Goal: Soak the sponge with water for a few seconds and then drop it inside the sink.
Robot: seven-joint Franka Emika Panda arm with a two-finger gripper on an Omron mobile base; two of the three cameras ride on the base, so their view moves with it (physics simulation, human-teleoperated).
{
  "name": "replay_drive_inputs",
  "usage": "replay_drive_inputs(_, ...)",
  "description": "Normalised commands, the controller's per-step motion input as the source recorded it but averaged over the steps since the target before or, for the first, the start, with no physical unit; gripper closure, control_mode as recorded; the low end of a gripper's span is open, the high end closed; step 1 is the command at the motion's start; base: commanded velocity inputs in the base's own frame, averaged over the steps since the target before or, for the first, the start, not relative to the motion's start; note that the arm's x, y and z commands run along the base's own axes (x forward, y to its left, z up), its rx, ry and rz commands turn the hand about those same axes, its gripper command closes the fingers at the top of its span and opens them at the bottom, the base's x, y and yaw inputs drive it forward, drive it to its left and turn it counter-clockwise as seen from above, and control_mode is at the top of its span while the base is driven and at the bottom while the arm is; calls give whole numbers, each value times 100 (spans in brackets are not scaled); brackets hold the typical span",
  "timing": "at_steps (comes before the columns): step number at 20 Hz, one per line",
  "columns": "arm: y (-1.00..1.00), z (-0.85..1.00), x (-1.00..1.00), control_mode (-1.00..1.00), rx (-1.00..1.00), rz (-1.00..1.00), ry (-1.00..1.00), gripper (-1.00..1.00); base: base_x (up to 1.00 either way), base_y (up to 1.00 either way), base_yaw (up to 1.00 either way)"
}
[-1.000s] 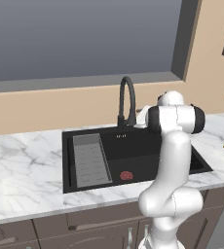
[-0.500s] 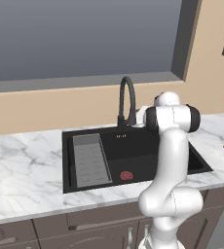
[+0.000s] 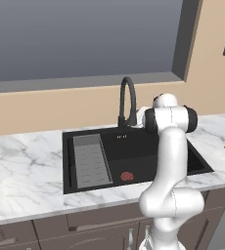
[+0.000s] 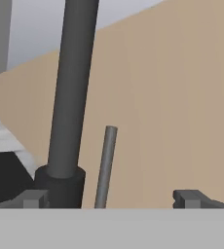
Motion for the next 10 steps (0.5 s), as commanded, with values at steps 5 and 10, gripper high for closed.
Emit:
replay_drive_inputs(5, 0, -11, 18, -100, 0, 0, 0, -100, 0, 0, 0)
replay_drive_inputs(10, 0, -14, 16, -100, 0, 0, 0, -100, 0, 0, 0)
